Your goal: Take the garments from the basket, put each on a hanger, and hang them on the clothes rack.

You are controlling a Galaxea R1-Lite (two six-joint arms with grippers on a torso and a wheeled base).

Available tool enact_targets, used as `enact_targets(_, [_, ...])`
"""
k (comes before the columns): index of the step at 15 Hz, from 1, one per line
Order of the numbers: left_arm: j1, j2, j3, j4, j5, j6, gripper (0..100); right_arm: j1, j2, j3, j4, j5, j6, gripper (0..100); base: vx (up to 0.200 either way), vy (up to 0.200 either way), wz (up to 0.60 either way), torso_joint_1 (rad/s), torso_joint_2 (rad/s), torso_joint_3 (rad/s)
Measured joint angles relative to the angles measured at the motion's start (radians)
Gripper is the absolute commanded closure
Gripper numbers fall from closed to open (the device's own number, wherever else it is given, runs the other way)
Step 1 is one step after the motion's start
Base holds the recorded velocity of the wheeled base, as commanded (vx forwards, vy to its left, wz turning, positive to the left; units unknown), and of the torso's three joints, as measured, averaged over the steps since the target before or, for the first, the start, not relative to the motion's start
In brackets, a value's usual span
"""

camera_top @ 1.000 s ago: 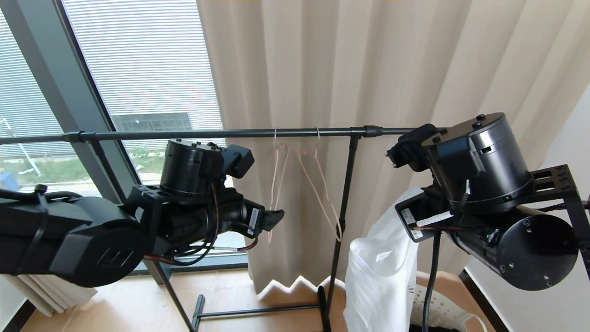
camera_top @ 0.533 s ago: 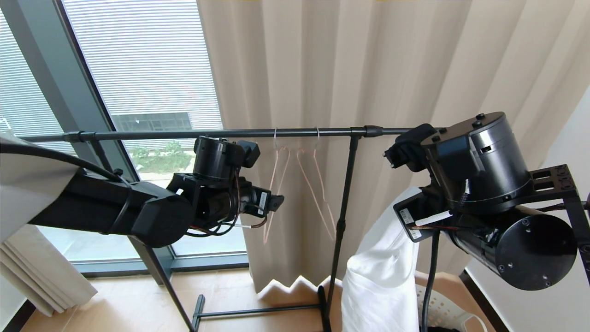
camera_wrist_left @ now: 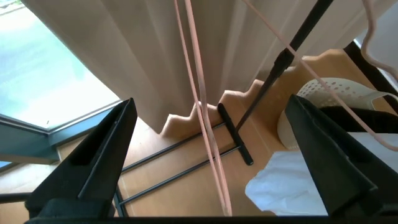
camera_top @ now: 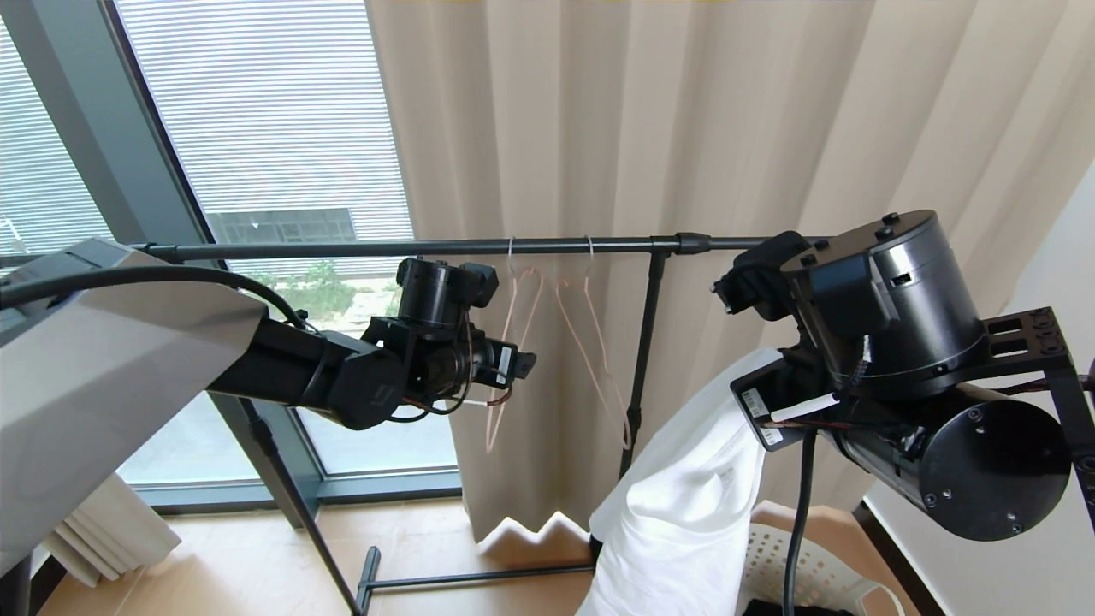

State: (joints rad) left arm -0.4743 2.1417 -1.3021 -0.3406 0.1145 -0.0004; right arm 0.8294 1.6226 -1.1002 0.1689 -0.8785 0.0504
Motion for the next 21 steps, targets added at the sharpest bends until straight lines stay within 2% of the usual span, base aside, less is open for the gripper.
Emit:
enact_targets(9, [0.008,0.121,-0.072,-0.025,-0.001,-0.003,0,0.000,0.003,0.000,0.000,0.001,0.001,100,0.000,0.000,0.00,0.000,0.00,0.000])
enact_targets(17, [0.019,0.157,-0.117,-0.027,-0.001,-0.003,0,0.000,0.006,-0.003,0.000,0.001,0.000,100,0.000,0.000,0.00,0.000,0.00,0.000])
enact_targets(18, [0.019,0.158,-0.119,-0.028,-0.002,-0.003,100,0.000,0.005,-0.003,0.000,0.001,0.000,100,0.000,0.000,0.00,0.000,0.00,0.000])
enact_targets(21, [0.021,0.162,-0.121,-0.026,-0.001,-0.002,100,0.000,0.005,-0.003,0.000,0.001,0.000,100,0.000,0.000,0.00,0.000,0.00,0.000])
